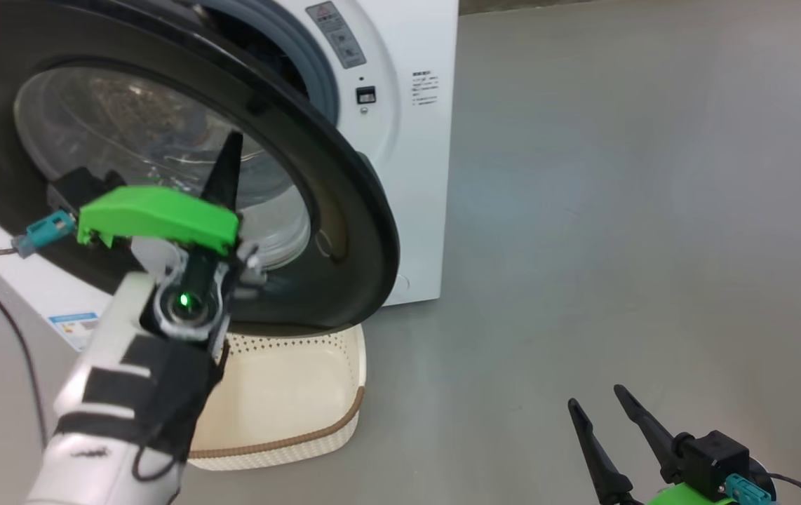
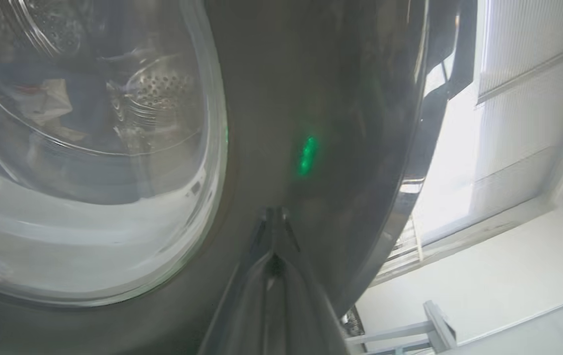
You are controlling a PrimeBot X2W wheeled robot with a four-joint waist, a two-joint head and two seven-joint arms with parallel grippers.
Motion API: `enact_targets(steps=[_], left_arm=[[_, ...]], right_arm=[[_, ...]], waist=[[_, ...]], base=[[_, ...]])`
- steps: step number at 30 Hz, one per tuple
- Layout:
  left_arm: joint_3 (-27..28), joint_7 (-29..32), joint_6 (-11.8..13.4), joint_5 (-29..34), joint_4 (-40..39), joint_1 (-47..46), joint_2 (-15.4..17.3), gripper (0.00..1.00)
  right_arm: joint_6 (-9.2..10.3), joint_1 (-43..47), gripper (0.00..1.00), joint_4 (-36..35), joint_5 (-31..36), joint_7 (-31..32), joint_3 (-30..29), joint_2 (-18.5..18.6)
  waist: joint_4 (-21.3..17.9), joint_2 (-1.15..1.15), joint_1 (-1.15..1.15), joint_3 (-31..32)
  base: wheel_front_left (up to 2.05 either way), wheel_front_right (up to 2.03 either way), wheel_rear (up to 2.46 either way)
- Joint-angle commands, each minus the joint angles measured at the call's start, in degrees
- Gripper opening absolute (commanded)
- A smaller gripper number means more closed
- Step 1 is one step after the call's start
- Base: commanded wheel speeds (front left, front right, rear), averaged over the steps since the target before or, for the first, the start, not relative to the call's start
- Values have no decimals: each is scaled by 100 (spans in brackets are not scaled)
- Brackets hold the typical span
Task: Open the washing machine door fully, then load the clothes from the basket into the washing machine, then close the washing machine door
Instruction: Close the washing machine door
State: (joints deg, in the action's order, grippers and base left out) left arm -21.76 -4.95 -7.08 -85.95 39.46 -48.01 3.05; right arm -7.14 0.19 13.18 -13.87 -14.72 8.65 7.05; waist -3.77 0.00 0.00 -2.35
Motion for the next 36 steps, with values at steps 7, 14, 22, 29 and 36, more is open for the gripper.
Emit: enact_targets(steps=[7,14,22,29,36], left_arm=[[-526,-896,-40,1374,-295,630,802,100],[355,-1002,578,3320,-962,1793,1016,100],[1408,-1004,957,5407,-1970,3489,624,100],[1645,-1004,1068,6567,-2518,4388,337,100],[1783,-1004,1101,7061,-2933,5122,73,100]], right_arm=[[-35,-86,100,-191,4,-28,-9,-48],[-35,-140,100,-267,29,-28,-92,-101],[-35,-122,100,-336,68,-28,-180,-104],[-35,-86,100,-374,128,-28,-213,-72],[-35,-103,100,-409,191,-28,-250,-78]], waist=[[256,0,0,6],[378,0,0,-23],[478,0,0,3],[483,0,0,105],[450,0,0,189]], base=[[0,0,0],[0,0,0],[0,0,0],[0,0,0],[0,0,0]])
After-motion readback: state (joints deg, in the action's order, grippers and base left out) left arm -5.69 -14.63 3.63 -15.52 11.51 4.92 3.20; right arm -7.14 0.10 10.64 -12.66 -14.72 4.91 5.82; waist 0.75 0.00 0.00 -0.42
